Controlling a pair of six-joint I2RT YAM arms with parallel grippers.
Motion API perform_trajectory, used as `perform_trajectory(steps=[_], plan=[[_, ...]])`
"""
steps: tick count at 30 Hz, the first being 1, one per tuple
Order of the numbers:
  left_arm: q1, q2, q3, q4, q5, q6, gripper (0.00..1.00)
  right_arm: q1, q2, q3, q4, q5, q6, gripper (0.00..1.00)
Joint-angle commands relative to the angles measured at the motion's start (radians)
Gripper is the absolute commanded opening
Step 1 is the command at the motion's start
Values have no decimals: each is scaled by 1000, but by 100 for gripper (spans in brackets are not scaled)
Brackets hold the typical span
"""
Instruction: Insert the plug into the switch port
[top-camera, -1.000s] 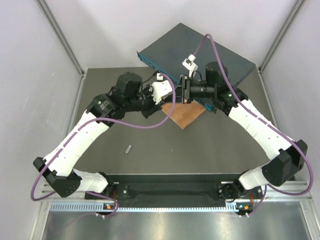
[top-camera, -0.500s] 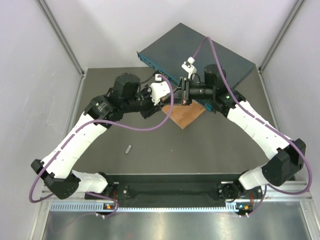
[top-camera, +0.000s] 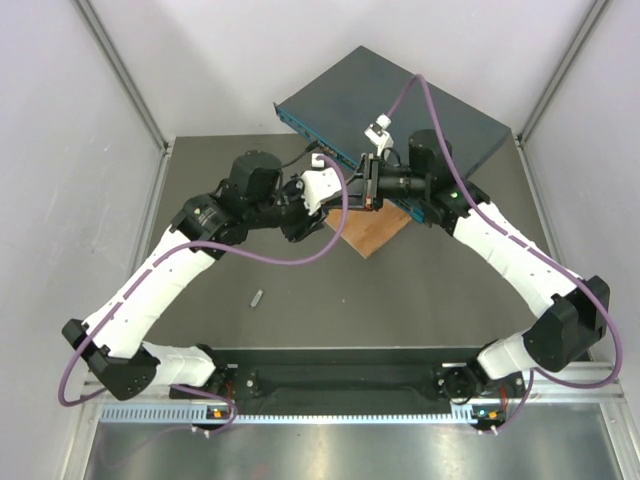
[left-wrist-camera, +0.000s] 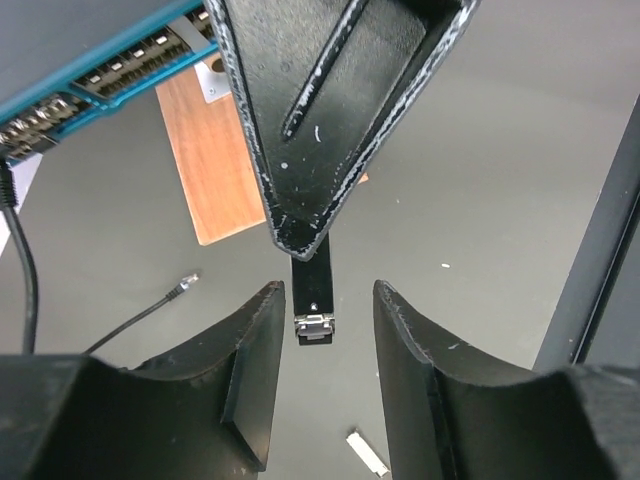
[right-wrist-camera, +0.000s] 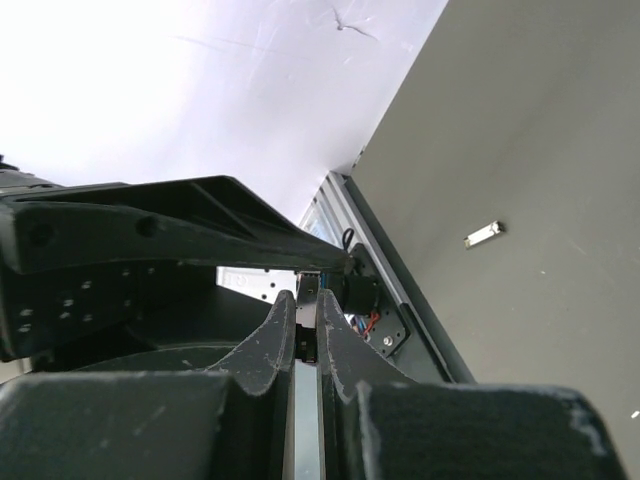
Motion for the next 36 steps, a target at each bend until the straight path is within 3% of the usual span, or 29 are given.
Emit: perform_trajectory(steps=[1, 7, 14, 17, 19, 20, 22, 30, 36], plan=[[-3, -27, -12, 49, 6, 2, 46, -7, -3, -9, 73, -29, 39, 0], [-3, -23, -20, 66, -22, 4, 40, -7, 1, -20, 95, -50, 66, 0], [-3, -19, -23, 70, -14, -2, 19, -7, 2, -46, 138, -73, 112, 0], [-3, -19, -23, 75, -10, -5, 3, -7, -1, -50, 139, -75, 119, 0], [-3, -19, -21, 75, -7, -21, 0, -13, -4, -46, 145, -76, 111, 21], [-2, -16, -21, 76, -8, -46, 0, -16, -6, -40, 144, -75, 96, 42], [12, -19, -27, 72, 8, -80, 0, -41, -13, -8, 106, -61, 70, 61], [112, -12, -52, 60, 127, -257, 0, -173, -93, 164, -45, -1, -171, 78], [132, 57, 19, -32, 42, -283, 0, -312, -225, 187, -175, 74, -343, 88]])
